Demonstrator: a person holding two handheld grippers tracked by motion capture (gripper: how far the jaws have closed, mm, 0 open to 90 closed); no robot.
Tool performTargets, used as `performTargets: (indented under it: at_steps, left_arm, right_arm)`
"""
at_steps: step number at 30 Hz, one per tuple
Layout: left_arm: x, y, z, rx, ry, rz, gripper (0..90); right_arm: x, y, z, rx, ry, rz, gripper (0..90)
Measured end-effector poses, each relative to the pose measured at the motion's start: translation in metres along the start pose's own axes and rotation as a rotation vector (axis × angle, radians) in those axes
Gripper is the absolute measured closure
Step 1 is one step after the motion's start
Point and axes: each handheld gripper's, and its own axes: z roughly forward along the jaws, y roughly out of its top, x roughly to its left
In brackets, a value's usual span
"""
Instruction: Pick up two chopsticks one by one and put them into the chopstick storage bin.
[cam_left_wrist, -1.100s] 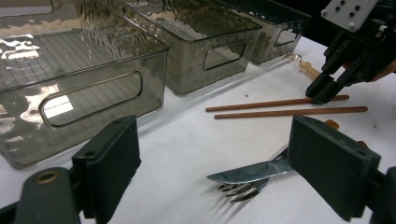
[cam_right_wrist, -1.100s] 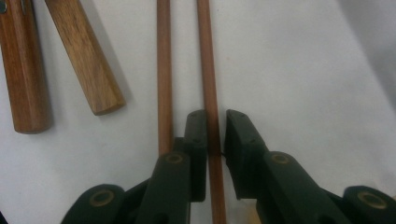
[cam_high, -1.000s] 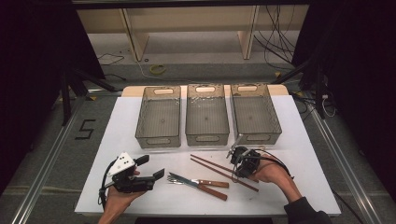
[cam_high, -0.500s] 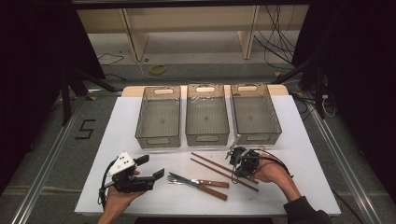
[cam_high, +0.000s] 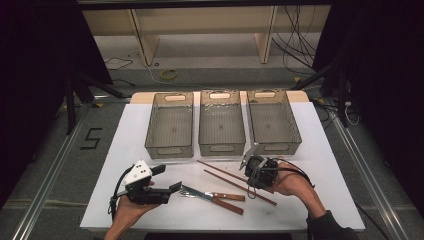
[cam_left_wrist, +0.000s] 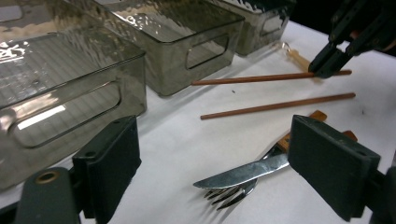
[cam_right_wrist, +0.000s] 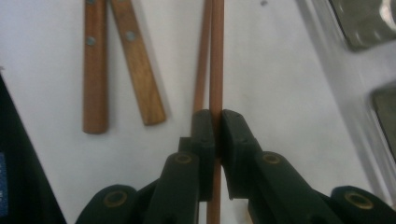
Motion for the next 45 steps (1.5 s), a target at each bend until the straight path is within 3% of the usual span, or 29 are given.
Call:
performTargets:
  at_steps: [1,9,14,28,32,40,45]
  left_arm:
    - [0.0,0.0,0.0,0.0,0.0,0.0,16.4]
    - [-0.019,0.028,0.028,0.106,-0.082,0.134,16.9]
    - [-0.032,0.039,0.049,0.201,-0.13,0.225,17.5]
    - [-0.04,0.046,0.059,0.326,-0.194,0.336,23.1]
    - [-0.045,0.044,0.063,0.383,-0.211,0.385,30.3]
    - [-0.05,0.041,0.071,0.454,-0.208,0.43,41.9]
    - [-0.051,0.041,0.072,0.472,-0.208,0.447,49.4]
  right_arm:
    - [0.003,0.002,0.0,-0.004,0.003,-0.013,84.8]
    - [0.019,0.019,-0.007,-0.02,0.006,-0.101,84.8]
    - [0.027,0.024,-0.01,-0.034,0.009,-0.145,84.8]
    - [0.039,0.029,-0.011,-0.034,0.02,-0.203,84.7]
    - [0.043,0.031,-0.011,-0.031,0.026,-0.222,84.7]
    - [0.049,0.033,-0.011,-0.029,0.03,-0.248,84.7]
    - [0.05,0.033,-0.01,-0.031,0.033,-0.26,84.7]
